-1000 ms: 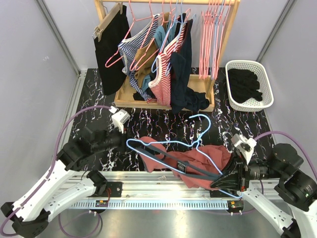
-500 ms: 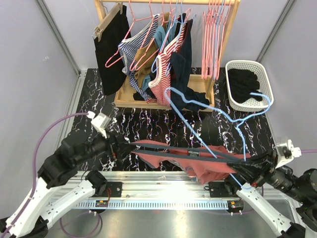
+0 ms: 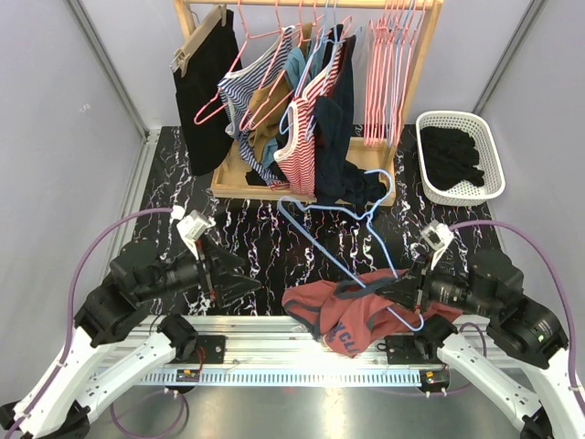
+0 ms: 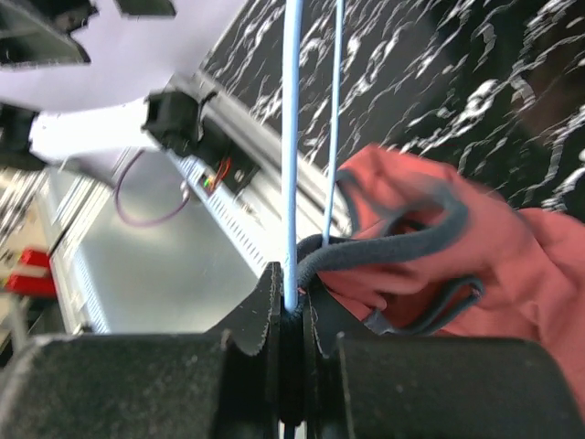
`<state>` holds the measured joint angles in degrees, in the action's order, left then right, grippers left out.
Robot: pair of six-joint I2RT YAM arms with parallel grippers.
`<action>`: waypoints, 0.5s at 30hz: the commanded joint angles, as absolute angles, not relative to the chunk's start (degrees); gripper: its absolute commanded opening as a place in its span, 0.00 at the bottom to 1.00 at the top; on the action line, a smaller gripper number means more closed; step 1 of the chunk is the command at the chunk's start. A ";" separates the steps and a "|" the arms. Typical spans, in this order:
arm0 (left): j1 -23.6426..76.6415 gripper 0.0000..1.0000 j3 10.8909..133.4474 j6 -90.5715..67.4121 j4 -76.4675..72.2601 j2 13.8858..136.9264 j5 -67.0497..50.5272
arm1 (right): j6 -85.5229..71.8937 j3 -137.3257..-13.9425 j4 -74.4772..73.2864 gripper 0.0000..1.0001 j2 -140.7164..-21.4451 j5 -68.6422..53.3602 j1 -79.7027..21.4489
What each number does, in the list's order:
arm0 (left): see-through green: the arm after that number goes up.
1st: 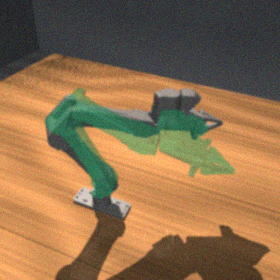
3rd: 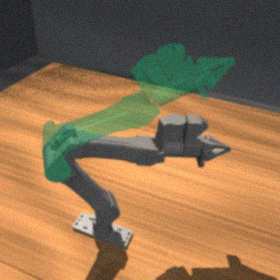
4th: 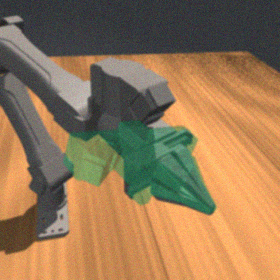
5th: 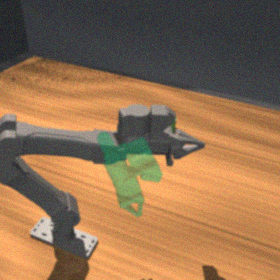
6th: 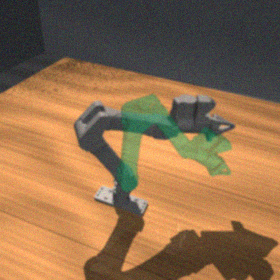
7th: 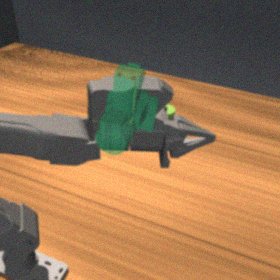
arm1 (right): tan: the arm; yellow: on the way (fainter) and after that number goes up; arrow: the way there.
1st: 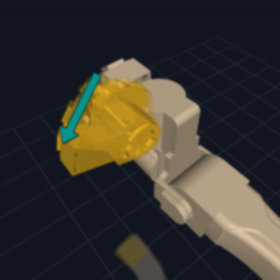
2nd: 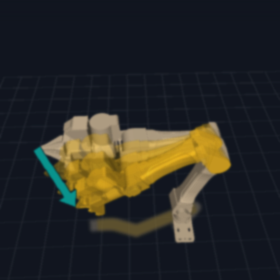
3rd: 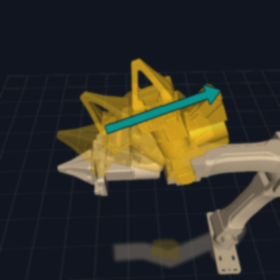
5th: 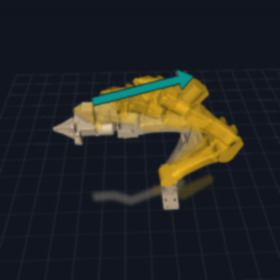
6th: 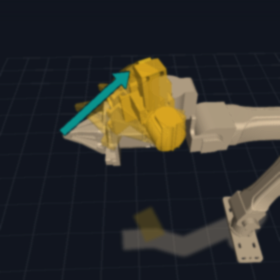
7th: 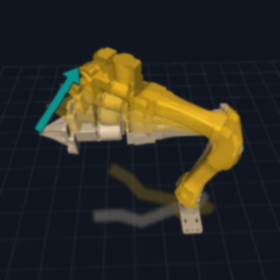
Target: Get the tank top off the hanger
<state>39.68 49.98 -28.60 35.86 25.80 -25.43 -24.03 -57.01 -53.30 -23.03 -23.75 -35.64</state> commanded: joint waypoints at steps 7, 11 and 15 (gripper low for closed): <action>39.46 0.99 58.35 -21.90 49.99 25.93 -1.78 | -18.03 -59.94 -58.08 0.00 -30.83 -51.05 -36.04; 39.55 0.99 62.57 -17.76 51.33 27.07 -2.10 | -18.19 -58.71 -58.19 0.00 -33.04 -58.09 -37.62; 39.46 0.99 63.54 -12.84 50.71 30.83 -21.66 | -18.72 -58.97 -56.69 0.00 -34.80 -62.21 -40.68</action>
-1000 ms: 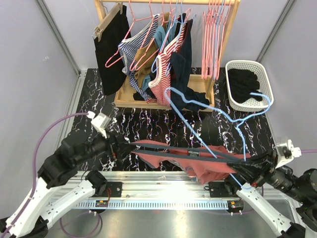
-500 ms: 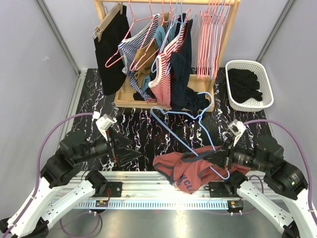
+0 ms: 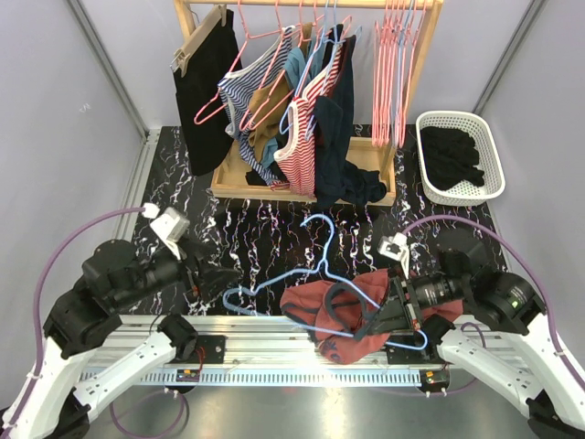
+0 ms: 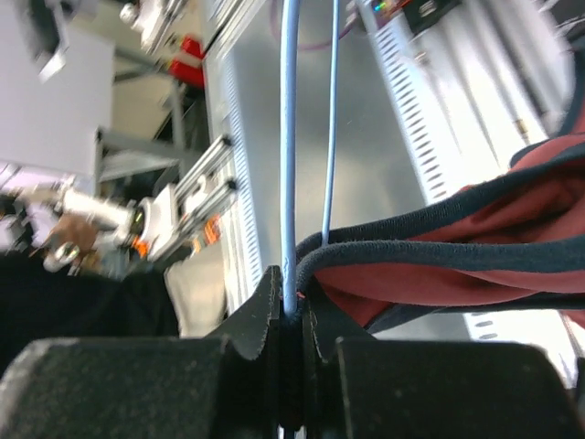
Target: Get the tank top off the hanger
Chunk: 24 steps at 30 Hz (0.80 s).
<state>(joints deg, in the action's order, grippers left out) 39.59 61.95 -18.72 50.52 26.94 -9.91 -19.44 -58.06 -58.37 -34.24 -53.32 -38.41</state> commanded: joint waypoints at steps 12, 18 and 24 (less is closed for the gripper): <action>43.24 0.97 58.19 -6.15 54.40 36.65 -61.52 | -14.59 -65.30 -61.34 0.00 -40.69 -56.61 -45.88; 50.79 0.54 55.64 -8.25 58.97 37.96 -56.87 | -12.66 -68.38 -63.10 0.00 -42.97 -55.46 -45.88; 53.09 0.00 52.91 -8.01 60.99 39.03 -51.60 | -11.34 -70.66 -64.69 0.00 -44.21 -53.79 -45.88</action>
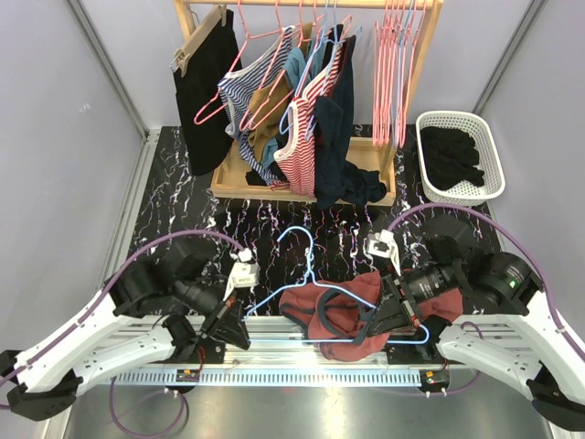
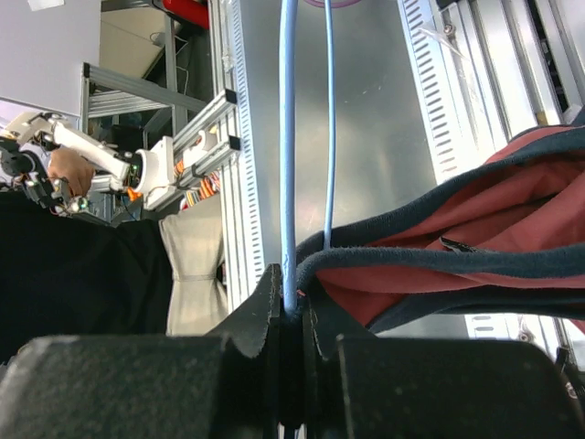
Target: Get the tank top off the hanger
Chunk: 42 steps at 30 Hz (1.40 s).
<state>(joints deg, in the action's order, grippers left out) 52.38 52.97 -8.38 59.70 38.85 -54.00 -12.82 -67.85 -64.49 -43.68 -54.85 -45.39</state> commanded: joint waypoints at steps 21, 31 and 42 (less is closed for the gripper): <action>53.09 0.00 59.06 -18.19 62.67 43.85 -14.24 | -33.14 -63.04 -63.84 1.00 -43.60 17.61 -45.79; 53.09 0.00 56.07 -18.89 56.08 47.28 -23.82 | -36.73 -43.27 -40.82 1.00 -49.91 -9.74 -47.10; 53.09 0.00 62.58 -20.83 60.82 42.19 -18.81 | -46.74 -35.69 -31.46 0.00 -52.12 -0.35 -51.59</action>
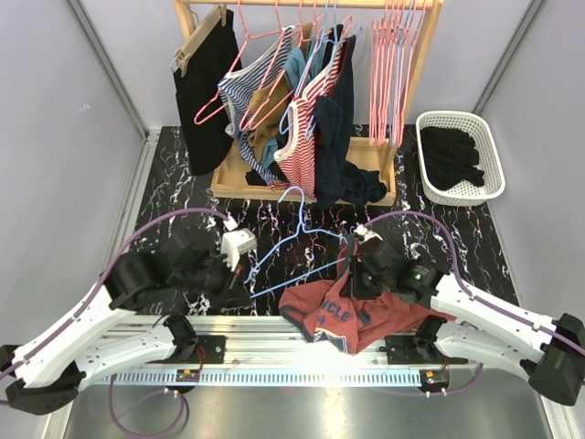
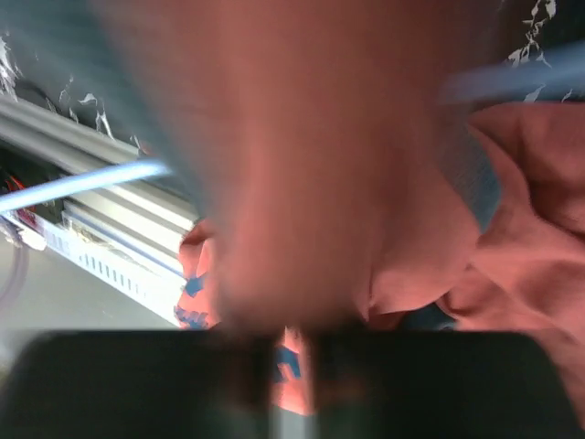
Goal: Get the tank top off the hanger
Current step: Remove the tank top from the hanger, then place the tank top into the basket
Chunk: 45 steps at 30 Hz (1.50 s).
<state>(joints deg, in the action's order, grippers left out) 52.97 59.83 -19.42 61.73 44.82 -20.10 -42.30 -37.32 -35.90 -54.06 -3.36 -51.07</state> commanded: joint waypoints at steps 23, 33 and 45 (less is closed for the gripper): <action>53.17 0.00 65.37 -25.40 73.20 35.07 -2.57 | -57.51 -49.13 -64.78 0.48 -48.50 27.62 -51.59; 53.09 0.00 69.79 -28.13 69.79 31.47 14.41 | -52.38 -40.71 -55.29 1.00 -60.64 10.81 -52.73; 53.00 0.00 64.43 -28.04 63.28 31.82 9.32 | -57.66 -38.66 -45.80 1.00 -75.22 18.89 -53.61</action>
